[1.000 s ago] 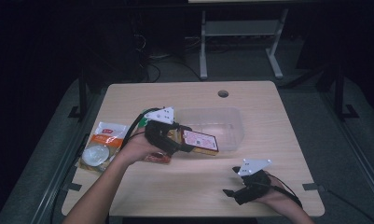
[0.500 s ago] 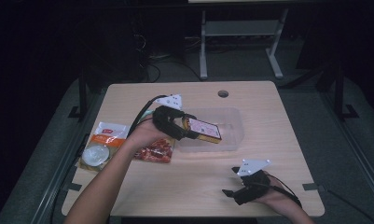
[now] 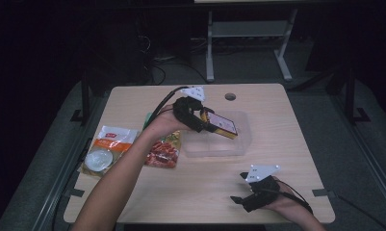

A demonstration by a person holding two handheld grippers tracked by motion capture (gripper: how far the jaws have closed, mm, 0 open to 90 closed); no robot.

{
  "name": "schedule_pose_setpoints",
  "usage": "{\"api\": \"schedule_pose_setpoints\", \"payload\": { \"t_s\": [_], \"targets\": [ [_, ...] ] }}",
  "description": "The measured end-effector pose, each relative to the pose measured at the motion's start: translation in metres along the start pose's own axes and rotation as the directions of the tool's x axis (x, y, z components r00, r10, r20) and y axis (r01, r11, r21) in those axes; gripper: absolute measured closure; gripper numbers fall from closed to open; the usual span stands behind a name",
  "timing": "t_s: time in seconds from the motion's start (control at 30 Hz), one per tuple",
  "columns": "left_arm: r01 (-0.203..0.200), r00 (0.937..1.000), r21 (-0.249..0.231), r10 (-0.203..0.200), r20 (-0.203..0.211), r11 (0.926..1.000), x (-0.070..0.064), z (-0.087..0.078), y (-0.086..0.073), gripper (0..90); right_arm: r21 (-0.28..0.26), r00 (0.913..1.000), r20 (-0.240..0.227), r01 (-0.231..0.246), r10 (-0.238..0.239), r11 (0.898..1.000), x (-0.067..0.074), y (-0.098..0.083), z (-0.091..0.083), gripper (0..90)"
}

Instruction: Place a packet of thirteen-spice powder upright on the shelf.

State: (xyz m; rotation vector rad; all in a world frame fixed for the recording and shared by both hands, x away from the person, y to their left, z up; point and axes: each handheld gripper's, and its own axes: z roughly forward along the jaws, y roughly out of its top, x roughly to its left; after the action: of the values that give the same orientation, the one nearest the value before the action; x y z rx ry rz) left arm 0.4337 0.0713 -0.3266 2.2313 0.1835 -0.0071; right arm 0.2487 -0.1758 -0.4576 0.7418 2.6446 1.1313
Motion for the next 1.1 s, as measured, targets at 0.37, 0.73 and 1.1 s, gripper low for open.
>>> {"api": "schedule_pose_setpoints", "payload": {
  "t_s": [0.37, 0.73, 1.1],
  "targets": [
    [0.001, 0.9999, 0.066, -0.001, -0.012, 0.9978, 0.015, 0.027, 0.018, 31.3, -0.001, 0.9999, -0.011, -0.004, 0.004, 1.000, 0.000, 0.000, 0.000, 14.1],
    [-0.007, 1.0000, 0.129, 0.006, 0.003, 0.9916, 0.024, 0.055, 0.034, 31.3, 0.001, 0.9998, -0.017, -0.009, 0.009, 1.000, 0.000, -0.001, 0.000, 14.1],
    [0.007, 1.0000, 0.161, -0.008, 0.004, 0.9869, 0.035, 0.072, 0.034, 31.2, -0.005, 0.9997, -0.025, -0.008, 0.008, 1.000, -0.001, -0.002, -0.001, 14.2]
  ]
}}
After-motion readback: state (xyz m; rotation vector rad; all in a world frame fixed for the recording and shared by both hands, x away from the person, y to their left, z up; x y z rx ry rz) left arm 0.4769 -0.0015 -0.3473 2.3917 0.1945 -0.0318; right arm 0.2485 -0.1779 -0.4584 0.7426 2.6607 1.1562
